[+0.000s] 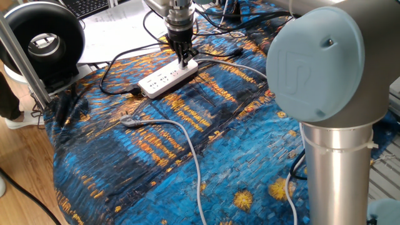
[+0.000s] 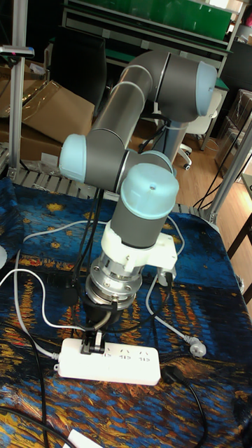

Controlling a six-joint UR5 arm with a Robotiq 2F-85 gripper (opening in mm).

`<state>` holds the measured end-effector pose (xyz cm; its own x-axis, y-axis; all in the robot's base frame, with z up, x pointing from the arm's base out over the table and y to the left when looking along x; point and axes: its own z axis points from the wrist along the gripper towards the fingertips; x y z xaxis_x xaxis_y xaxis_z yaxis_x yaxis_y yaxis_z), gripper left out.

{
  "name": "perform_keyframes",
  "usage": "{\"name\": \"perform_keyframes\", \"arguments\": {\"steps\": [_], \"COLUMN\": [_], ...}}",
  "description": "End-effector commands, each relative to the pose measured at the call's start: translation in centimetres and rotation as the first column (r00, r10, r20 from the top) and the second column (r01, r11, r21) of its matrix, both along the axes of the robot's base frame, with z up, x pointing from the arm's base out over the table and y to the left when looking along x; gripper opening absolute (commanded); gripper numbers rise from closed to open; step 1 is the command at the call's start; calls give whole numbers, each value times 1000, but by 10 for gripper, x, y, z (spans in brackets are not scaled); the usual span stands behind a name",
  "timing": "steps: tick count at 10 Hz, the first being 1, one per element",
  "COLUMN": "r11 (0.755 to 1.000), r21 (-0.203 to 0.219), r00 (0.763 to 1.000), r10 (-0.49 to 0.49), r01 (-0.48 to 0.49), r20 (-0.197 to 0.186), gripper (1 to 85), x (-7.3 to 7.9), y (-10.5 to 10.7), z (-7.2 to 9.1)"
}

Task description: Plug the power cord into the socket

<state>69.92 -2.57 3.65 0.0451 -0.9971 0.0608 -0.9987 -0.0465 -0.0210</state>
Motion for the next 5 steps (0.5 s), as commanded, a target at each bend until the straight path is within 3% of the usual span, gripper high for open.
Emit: {"name": "perform_keyframes", "arguments": {"steps": [1, 2, 5], "r11": [1000, 999, 998], "r21": [22, 28, -29], "r00": [1000, 1000, 997], "r10": [7, 16, 46], "r01": [-7, -15, -47], "r20": [-11, -27, -60], "gripper": [13, 13, 13], "x": [-2, -3, 1], "y": [4, 6, 4], "z": [-7, -8, 4]}}
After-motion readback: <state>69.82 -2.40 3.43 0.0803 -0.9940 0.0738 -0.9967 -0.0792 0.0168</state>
